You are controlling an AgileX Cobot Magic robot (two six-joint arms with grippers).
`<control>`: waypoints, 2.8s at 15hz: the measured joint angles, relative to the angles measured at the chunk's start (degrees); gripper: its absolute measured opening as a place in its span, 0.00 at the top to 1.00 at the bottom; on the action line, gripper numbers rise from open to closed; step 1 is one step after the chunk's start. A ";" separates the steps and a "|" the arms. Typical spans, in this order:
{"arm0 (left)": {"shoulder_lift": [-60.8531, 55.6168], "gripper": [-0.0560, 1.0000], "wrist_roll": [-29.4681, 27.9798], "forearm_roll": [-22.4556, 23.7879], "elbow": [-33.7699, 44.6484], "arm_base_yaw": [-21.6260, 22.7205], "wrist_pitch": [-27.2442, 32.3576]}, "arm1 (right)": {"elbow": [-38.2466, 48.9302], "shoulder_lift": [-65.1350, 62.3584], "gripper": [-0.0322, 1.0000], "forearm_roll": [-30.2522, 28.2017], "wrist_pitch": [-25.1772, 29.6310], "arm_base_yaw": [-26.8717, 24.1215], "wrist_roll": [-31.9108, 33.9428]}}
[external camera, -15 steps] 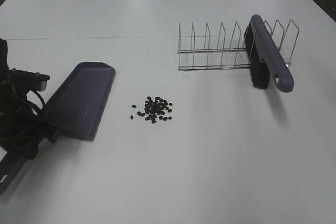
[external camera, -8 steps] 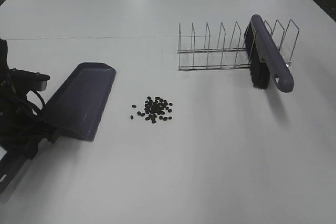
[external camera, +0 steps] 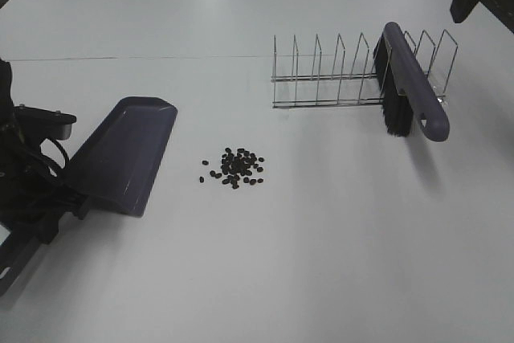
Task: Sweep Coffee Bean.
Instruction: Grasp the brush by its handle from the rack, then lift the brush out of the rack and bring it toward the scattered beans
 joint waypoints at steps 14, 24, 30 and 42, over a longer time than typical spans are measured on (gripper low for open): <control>0.00 0.64 0.00 -0.63 0.00 0.00 -0.06 | -16.67 30.14 0.26 2.92 -16.90 0.00 0.00; 0.00 0.64 0.00 -0.69 0.00 0.00 -0.23 | -16.67 32.83 0.39 -0.92 -16.90 0.00 1.15; 0.00 0.64 0.00 -0.69 0.00 0.00 -0.23 | -16.67 32.83 0.39 -0.92 -16.44 0.00 1.49; 0.00 0.64 1.26 -1.03 -0.06 0.00 -0.80 | -16.67 29.68 0.67 -2.98 -12.32 -0.11 1.55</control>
